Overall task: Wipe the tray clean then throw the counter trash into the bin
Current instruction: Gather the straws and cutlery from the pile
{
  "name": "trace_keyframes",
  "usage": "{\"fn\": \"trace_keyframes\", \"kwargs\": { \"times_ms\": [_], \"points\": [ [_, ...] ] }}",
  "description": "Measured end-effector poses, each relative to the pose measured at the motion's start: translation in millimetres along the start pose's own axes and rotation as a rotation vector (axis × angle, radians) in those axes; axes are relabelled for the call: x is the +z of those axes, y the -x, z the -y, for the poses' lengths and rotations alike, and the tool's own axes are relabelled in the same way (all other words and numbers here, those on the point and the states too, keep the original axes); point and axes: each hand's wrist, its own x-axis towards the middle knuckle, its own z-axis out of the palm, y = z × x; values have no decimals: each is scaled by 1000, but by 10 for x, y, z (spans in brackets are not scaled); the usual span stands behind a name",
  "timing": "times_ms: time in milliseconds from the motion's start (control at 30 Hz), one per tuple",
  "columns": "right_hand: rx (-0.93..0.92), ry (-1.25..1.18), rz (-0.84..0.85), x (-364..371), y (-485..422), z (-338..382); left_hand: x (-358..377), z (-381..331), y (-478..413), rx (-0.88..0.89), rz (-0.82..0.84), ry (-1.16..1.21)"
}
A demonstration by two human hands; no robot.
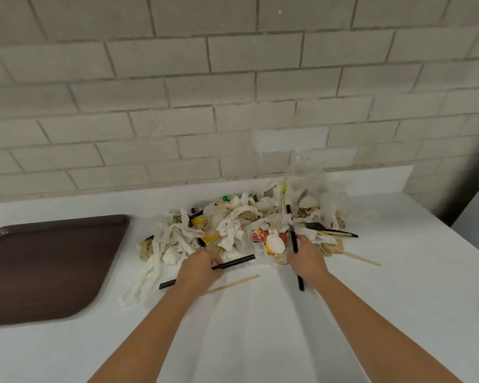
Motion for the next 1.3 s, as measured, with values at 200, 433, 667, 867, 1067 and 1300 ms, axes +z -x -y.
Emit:
{"fn": "trace_keyframes", "kwargs": {
  "times_ms": [200, 433, 667, 867, 1067, 1300],
  "points": [
    [31, -188, -90, -155, 65, -29, -280, -122, 7, 32, -123, 192],
    [-235, -342, -171, -338, 239, 272, -704, -33, -368, -159, -390, 469],
    [-373, -329, -81, -307, 42, 790, -709, 234, -1131, -201, -222, 163],
    [-401, -243, 3, 8, -60, 975, -494, 353, -1480, -150, 46, -69],
    [-357, -284, 99, 354, -22, 1052, -545, 318, -1466, -154, 78, 58],
    [-393, -276, 157, 615, 102, 1217, -1083, 274, -1275, -124, -123, 367]
  ]
}}
